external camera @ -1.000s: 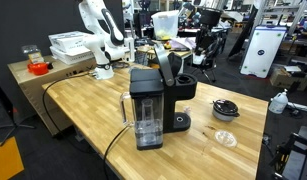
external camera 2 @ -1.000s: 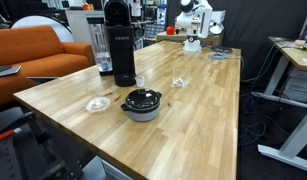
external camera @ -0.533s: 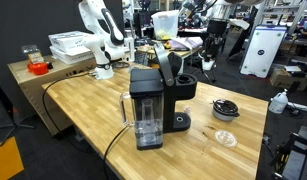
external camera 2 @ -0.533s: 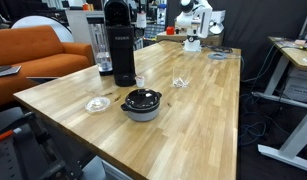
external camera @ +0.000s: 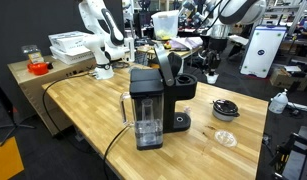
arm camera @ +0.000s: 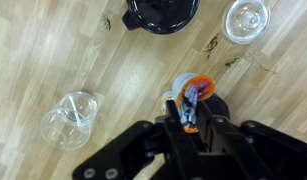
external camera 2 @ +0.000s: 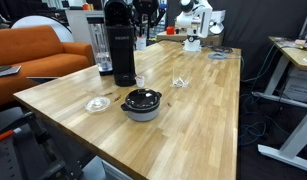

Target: Remove the capsule coffee from the coffee maker and place it on the table

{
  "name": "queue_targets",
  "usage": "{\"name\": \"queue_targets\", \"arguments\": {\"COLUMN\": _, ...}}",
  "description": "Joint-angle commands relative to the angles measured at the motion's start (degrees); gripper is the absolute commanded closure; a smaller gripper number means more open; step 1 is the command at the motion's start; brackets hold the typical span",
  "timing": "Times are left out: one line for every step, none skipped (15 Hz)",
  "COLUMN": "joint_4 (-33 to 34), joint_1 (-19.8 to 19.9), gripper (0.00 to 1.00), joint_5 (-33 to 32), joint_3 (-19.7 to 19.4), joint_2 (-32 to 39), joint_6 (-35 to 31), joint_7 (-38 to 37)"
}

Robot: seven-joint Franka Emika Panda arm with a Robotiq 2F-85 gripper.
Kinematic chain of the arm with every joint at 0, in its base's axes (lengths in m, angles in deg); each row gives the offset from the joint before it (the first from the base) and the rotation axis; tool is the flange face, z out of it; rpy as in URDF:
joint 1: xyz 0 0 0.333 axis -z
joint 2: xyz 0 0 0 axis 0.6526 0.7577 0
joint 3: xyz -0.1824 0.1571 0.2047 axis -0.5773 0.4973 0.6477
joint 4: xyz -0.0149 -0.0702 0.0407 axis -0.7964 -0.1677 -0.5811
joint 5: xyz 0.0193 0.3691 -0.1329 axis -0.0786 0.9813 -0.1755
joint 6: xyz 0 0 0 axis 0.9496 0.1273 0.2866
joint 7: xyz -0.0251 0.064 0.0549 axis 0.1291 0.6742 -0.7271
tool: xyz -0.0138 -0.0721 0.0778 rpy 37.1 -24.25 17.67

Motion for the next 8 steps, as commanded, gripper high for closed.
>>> {"name": "queue_targets", "arguments": {"joint_4": 1.23, "joint_1": 1.81, "gripper": 0.94, "joint_5": 1.58, "joint_3": 0.89, "joint_2": 3.00, "joint_6": -0.85, "joint_7": 1.63}}
{"name": "queue_targets", "arguments": {"joint_4": 1.73, "joint_1": 2.18, "gripper": 0.94, "joint_5": 1.76, "joint_3": 0.96, "joint_2": 4.13, "joint_6": -0.72, "joint_7": 1.80}}
{"name": "queue_targets", "arguments": {"joint_4": 2.09, "joint_1": 2.54, "gripper": 0.94, "joint_5": 1.89, "joint_3": 1.07, "joint_2": 5.08, "joint_6": -0.54, "joint_7": 1.97}}
{"name": "queue_targets", "arguments": {"joint_4": 2.56, "joint_1": 2.92, "gripper": 0.94, "joint_5": 2.13, "joint_3": 1.19, "joint_2": 6.19, "joint_6": -0.33, "joint_7": 2.19}}
{"name": "queue_targets", "arguments": {"joint_4": 3.01, "joint_1": 3.31, "gripper": 0.94, "joint_5": 2.53, "joint_3": 1.36, "joint_2": 7.23, "joint_6": -0.15, "joint_7": 2.51}}
{"name": "queue_targets", "arguments": {"joint_4": 3.58, "joint_1": 3.63, "gripper": 0.94, "joint_5": 2.81, "joint_3": 1.54, "joint_2": 8.45, "joint_6": 0.22, "joint_7": 2.78}}
{"name": "queue_targets", "arguments": {"joint_4": 4.23, "joint_1": 3.91, "gripper": 0.94, "joint_5": 2.93, "joint_3": 1.74, "joint_2": 9.64, "joint_6": 0.37, "joint_7": 3.10}}
{"name": "queue_targets", "arguments": {"joint_4": 5.24, "joint_1": 4.08, "gripper": 0.94, "joint_5": 2.80, "joint_3": 1.94, "joint_2": 11.12, "joint_6": 0.74, "joint_7": 3.23}}
